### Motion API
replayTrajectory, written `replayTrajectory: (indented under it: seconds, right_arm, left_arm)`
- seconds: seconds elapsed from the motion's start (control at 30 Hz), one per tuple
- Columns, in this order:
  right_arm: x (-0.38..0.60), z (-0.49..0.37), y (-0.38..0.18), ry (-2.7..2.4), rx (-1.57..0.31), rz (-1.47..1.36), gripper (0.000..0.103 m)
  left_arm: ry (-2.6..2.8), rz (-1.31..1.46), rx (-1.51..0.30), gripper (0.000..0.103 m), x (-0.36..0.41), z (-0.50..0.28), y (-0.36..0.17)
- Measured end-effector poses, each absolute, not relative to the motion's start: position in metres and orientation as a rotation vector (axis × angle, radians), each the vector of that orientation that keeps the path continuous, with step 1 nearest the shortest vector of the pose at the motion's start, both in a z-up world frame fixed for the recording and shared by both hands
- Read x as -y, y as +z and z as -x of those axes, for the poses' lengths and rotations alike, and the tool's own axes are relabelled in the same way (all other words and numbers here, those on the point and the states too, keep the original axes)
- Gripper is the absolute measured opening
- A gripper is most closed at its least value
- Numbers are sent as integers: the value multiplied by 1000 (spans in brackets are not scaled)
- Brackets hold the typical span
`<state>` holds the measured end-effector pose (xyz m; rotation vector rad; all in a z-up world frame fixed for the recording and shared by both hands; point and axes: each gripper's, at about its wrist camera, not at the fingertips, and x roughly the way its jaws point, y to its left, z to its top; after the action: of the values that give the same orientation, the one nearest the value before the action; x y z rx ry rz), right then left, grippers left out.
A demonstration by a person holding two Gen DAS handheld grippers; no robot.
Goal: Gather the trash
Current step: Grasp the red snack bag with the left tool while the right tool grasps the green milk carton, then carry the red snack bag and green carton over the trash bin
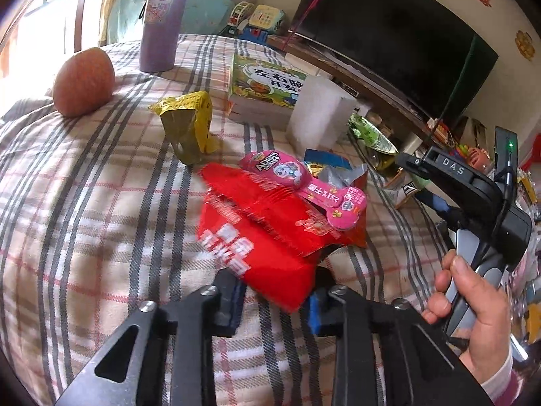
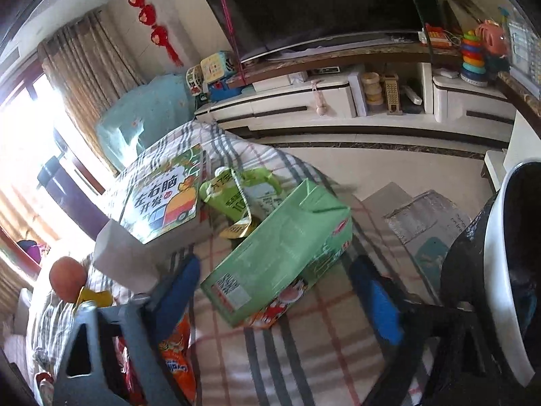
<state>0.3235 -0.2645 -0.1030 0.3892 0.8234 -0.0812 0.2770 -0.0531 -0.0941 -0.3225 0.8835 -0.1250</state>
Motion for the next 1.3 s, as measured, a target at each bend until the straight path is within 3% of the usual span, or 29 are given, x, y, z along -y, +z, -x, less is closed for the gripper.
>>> replayTrajectory:
  seconds: [0.07,0.17,0.8,1.3]
  right_arm:
    - [267,-323,-105,-64,-826,-406,54]
    - [269,-314,-100,-50,-807,-393,38]
    - [268,-199,-66,136,-812,-300,36]
    - [286,-155,-60,150,-796,-326,36]
  left_arm:
    - [-131,318,-879,17,54,-275,-93]
    - [-145,310,-867,7,54,-270,-90]
    - [-251,279,-837,5,72,-228,-67]
    - [-334,210,-844,5,117,-215,-53]
